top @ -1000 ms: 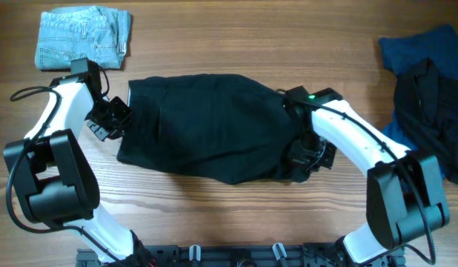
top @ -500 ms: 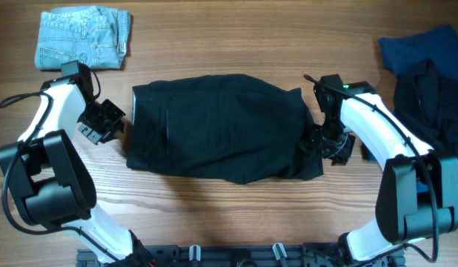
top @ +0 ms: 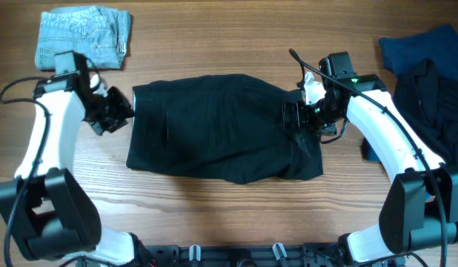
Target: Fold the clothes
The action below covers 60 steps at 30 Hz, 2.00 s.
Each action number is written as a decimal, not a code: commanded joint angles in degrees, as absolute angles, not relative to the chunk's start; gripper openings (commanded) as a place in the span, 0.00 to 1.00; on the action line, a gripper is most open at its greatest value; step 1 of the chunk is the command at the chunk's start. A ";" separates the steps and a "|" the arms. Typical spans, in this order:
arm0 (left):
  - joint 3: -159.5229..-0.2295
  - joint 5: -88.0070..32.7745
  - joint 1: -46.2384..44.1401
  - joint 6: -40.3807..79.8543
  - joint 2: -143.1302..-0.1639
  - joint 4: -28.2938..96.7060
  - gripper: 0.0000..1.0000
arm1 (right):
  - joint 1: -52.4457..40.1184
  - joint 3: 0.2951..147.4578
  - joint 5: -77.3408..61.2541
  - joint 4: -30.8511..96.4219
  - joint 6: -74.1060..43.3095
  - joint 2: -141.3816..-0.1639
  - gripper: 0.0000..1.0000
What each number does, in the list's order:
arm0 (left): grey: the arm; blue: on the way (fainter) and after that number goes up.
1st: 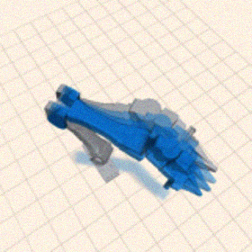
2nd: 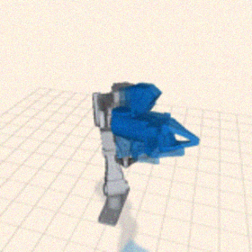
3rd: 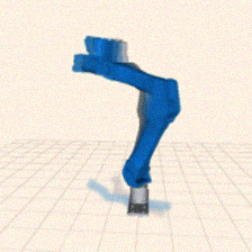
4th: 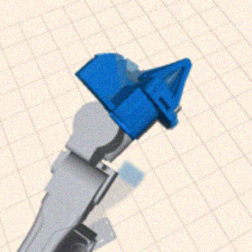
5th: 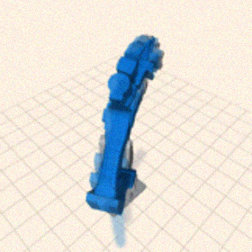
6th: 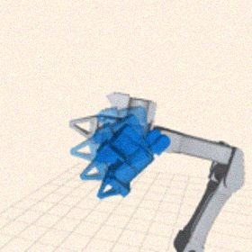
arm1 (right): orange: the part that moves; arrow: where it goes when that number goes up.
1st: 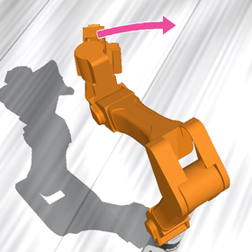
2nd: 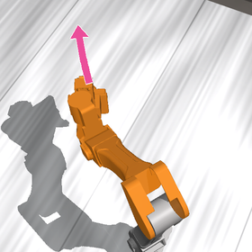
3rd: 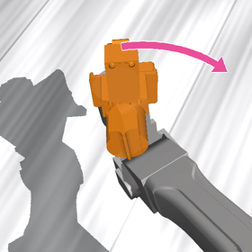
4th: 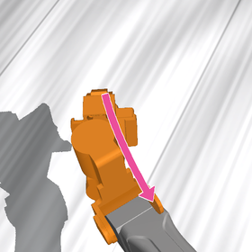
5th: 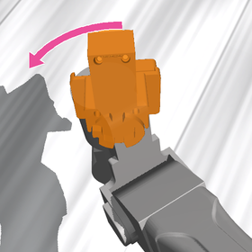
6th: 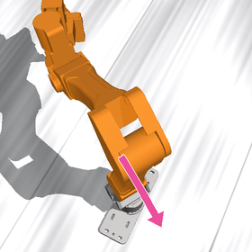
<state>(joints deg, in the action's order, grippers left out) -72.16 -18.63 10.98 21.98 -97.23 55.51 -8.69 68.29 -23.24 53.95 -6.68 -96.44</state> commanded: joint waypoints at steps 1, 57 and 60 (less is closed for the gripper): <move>-72.01 -22.09 5.43 19.70 -98.39 55.16 0.31 | -8.64 67.48 -25.58 53.32 -4.47 -98.67 0.99; -72.01 -11.03 2.15 21.82 -107.09 52.40 0.25 | -0.91 83.79 -23.70 72.77 -3.88 -105.10 0.73; -72.01 -11.03 2.15 21.82 -102.39 52.53 0.29 | -2.20 83.79 -38.52 73.71 4.99 -105.01 0.72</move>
